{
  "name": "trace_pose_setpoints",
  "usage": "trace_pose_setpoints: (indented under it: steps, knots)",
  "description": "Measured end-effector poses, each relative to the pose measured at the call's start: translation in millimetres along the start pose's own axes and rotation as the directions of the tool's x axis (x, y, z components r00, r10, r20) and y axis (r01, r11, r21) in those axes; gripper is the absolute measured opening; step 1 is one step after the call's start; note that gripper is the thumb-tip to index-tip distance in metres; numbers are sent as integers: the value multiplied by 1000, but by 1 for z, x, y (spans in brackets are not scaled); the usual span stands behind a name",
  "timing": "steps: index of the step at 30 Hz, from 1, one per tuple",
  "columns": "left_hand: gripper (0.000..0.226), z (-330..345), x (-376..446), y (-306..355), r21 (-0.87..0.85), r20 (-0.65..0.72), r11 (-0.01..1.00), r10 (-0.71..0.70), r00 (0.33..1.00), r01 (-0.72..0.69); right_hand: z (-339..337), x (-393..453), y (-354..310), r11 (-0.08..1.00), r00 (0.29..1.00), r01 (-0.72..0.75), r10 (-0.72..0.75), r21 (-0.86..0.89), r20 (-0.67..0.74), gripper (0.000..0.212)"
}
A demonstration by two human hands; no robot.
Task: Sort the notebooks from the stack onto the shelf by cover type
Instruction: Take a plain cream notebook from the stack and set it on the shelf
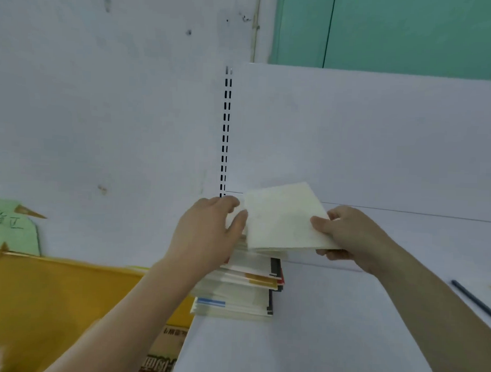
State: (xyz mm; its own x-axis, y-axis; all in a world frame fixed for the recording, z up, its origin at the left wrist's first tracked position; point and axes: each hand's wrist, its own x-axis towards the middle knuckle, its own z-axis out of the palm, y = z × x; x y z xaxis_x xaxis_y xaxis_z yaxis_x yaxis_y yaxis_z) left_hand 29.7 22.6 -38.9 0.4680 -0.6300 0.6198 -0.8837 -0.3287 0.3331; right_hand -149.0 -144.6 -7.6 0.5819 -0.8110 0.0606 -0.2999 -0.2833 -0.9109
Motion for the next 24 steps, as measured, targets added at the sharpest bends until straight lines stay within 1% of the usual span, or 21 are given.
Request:
trace_pose_setpoints:
  steps: [1,3,5,6,8,10,12,14,17,19,20,22,24]
  knots:
    - [45,-1,5,-2,65,6,996,-61,998,60,-5,-1,-3,999,998,35,-35,0,-62,20]
    - [46,-3,14,-7,184,78,969,-183,980,166,-15,-3,-6,995,982,103,-98,19,-163,19]
    - [49,-5,23,-9,237,154,940,-285,946,245,-22,-3,-6,987,966,145,-126,73,-224,20]
    - [47,-7,27,-9,249,174,931,-314,933,267,-24,-3,-5,982,962,154,-124,109,-242,20]
    - [42,-9,32,-6,307,191,911,-343,920,276,-24,0,-2,970,960,152,-99,190,-262,22]
    - [44,-12,35,1,373,210,889,-359,909,265,-21,3,2,957,963,132,-62,259,-263,23]
    - [45,-14,39,6,425,233,874,-358,904,237,-13,5,8,949,970,102,-29,300,-240,24]
    - [44,-16,45,9,440,260,864,-382,887,243,-3,8,14,948,980,73,-10,310,-200,22]
    - [45,-19,52,6,418,320,866,-422,848,273,12,11,21,963,988,32,10,267,-154,20]
    - [43,-17,55,3,369,346,882,-423,837,293,18,12,24,976,991,-1,30,219,-130,18]
    - [40,-16,55,4,326,343,895,-413,844,306,20,13,25,980,992,-16,39,197,-117,18]
    - [32,-14,51,10,216,285,924,-367,885,314,22,13,26,985,995,-35,51,170,-89,17]
    - [28,-11,43,17,9,194,947,-317,928,322,23,13,26,985,996,-36,49,167,-76,16]
